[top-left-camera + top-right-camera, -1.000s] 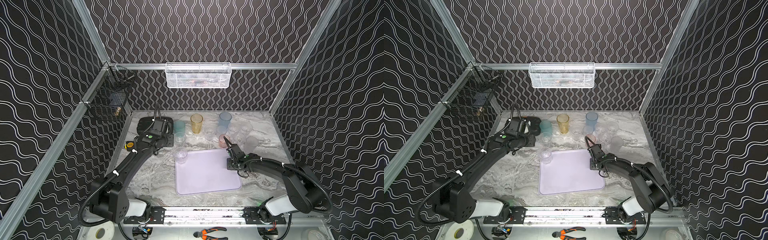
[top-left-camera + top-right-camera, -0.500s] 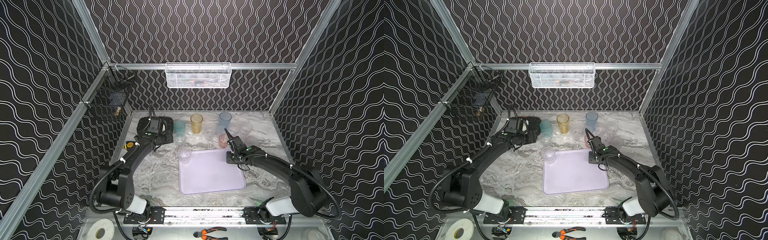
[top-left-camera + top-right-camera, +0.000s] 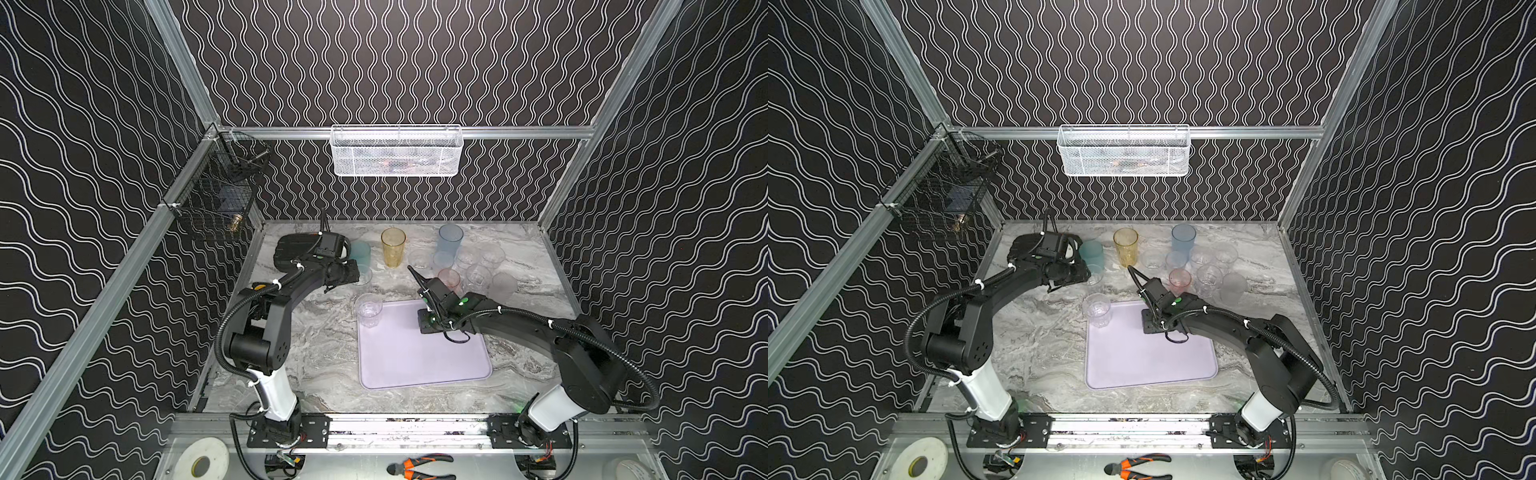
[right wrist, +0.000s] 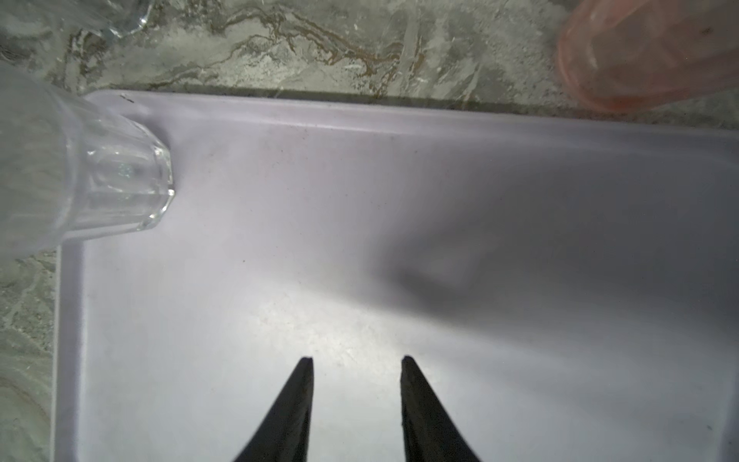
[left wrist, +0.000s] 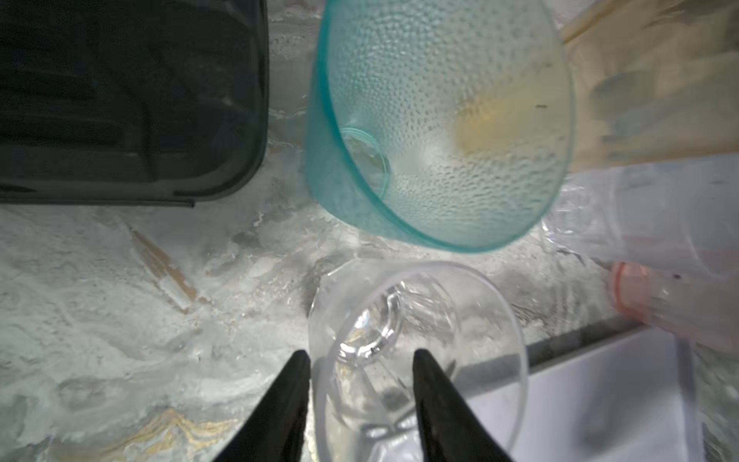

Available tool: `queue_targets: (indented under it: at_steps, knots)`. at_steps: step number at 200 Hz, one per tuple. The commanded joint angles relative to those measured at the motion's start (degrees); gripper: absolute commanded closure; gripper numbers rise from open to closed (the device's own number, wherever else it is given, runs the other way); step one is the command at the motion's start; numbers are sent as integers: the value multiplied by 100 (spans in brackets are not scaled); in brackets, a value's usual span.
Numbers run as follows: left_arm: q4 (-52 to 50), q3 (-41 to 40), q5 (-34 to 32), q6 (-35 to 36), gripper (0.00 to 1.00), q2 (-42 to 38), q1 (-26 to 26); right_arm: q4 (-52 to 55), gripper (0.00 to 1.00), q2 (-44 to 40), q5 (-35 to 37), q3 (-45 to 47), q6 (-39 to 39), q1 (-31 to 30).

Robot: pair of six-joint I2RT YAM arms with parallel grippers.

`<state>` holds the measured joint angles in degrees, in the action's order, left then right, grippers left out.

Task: Place the glasses into the tray
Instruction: Pick up the glass from the top-center of the table, then place the glass on the tray.

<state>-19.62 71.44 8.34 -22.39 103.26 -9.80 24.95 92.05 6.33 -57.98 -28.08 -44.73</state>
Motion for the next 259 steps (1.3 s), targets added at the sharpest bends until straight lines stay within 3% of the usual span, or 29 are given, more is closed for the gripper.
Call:
queue_targets:
  at_steps: [1, 14, 38, 70, 150, 208, 259]
  knots:
    - [-68, 125, -448, 66, 62, 122, -118, -158, 62, -11, -52, 49, -128, -29]
    - [-201, 190, -661, 132, 67, 171, -216, -124, 62, -18, -33, 24, -116, -36]
    - [-323, 113, -968, 176, 89, 77, -293, -151, 62, -90, 0, 70, -102, -36]
    - [-454, 107, -971, 221, 99, 22, -294, -109, 62, -62, 70, 17, -93, -31]
    - [-1092, 634, -956, 347, 100, -1028, -496, 133, 65, -363, 193, -866, 247, -36]
    - [-1657, 1014, -1780, 207, 100, -1529, -1547, 420, 64, -877, 402, -1702, 254, -342]
    - [-1285, 662, -2561, -438, 100, -1789, -2481, 185, 55, -981, 1000, -1744, 157, -757]
